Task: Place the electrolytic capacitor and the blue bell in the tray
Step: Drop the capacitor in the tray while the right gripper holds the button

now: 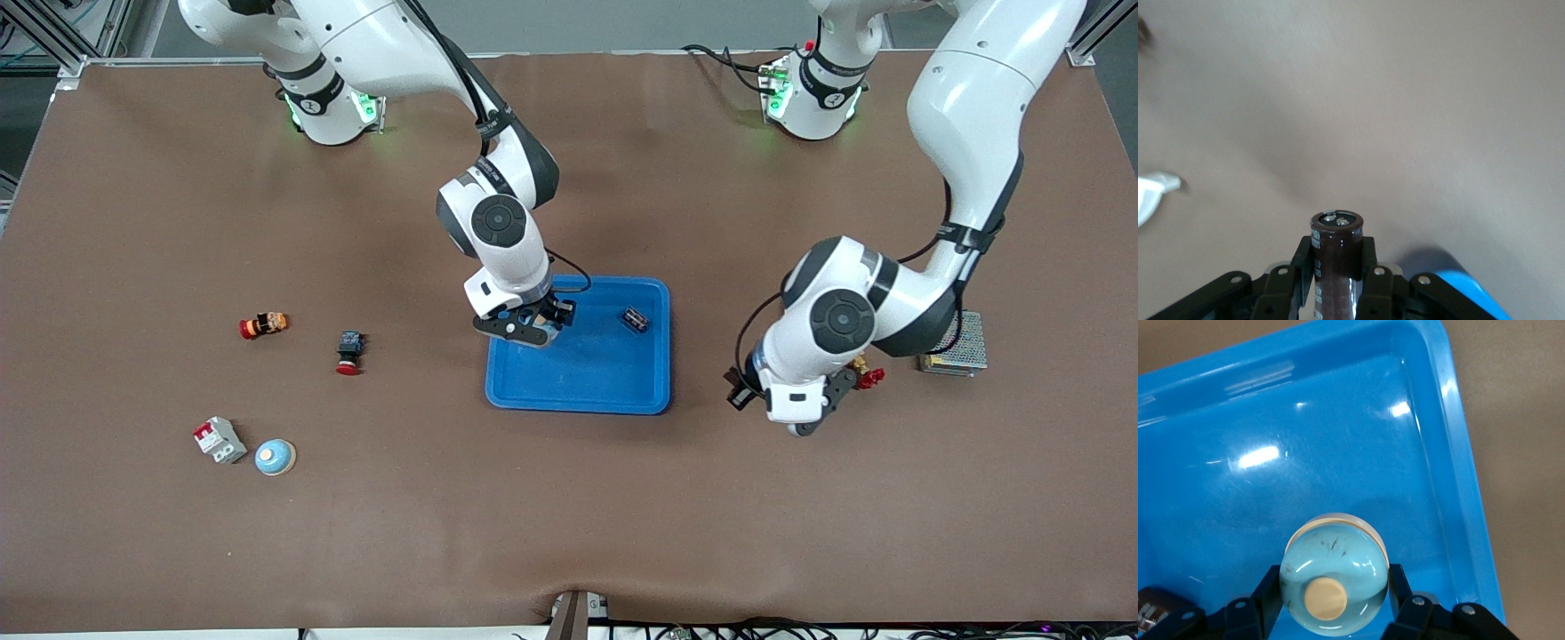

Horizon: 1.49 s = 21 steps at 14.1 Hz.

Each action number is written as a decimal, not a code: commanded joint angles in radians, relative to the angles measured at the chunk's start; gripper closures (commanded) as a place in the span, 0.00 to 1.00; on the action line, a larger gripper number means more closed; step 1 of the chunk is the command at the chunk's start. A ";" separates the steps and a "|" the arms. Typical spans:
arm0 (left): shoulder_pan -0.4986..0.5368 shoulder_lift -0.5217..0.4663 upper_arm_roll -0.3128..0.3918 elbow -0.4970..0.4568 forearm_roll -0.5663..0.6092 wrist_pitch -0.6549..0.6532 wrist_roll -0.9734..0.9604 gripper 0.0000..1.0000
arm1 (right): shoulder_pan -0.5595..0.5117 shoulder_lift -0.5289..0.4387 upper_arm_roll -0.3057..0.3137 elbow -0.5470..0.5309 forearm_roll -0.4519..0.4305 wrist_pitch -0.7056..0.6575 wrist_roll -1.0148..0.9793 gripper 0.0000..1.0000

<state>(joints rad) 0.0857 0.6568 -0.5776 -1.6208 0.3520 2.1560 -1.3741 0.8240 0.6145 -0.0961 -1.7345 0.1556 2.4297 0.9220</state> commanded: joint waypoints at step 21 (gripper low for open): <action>-0.359 0.201 0.119 0.144 0.010 0.136 -0.177 1.00 | 0.033 -0.022 -0.011 -0.122 -0.018 0.163 0.015 0.62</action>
<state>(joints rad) -0.2619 0.8324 -0.4668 -1.5116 0.3520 2.2808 -1.5427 0.8395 0.6109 -0.0968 -1.8294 0.1555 2.5704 0.9220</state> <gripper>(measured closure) 0.678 0.322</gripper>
